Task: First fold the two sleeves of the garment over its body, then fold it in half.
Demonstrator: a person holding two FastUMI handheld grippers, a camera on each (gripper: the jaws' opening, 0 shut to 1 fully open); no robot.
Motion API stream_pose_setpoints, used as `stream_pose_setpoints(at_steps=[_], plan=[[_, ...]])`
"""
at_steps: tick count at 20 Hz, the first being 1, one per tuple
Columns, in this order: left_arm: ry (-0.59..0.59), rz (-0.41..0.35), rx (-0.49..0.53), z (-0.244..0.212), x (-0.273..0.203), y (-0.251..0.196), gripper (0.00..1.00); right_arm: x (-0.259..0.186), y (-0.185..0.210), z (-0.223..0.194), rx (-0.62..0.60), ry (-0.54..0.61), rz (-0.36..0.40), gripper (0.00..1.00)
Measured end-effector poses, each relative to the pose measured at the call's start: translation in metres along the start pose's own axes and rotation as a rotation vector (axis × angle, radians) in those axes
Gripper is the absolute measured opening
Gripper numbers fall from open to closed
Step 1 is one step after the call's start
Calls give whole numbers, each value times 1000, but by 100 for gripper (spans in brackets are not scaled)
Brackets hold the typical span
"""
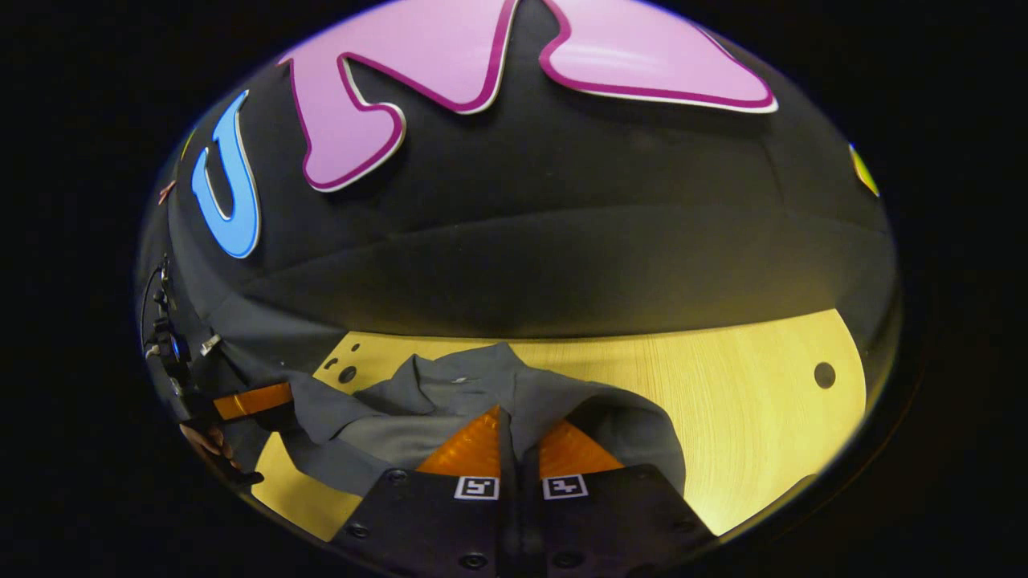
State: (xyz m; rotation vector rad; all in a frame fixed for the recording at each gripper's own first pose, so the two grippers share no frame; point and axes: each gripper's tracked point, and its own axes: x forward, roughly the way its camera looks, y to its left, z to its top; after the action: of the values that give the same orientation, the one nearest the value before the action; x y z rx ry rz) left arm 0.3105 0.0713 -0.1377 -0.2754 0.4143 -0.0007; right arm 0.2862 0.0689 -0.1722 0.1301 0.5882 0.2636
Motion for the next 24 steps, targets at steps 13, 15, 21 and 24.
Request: stream_pose_setpoints(at_steps=[13,15,21,24], plan=[[36,11,154,-9,61,-3,15,50,-37,-6,-36,-4,-79,24],[13,6,169,0,52,-10,35,37,-35,2,-43,-23,-81,54],[-87,-23,197,41,-8,-26,96,-14,-35,36,-62,-101,-138,99],[-135,-14,211,58,-51,-25,96,-53,-25,47,-102,-150,-157,99]])
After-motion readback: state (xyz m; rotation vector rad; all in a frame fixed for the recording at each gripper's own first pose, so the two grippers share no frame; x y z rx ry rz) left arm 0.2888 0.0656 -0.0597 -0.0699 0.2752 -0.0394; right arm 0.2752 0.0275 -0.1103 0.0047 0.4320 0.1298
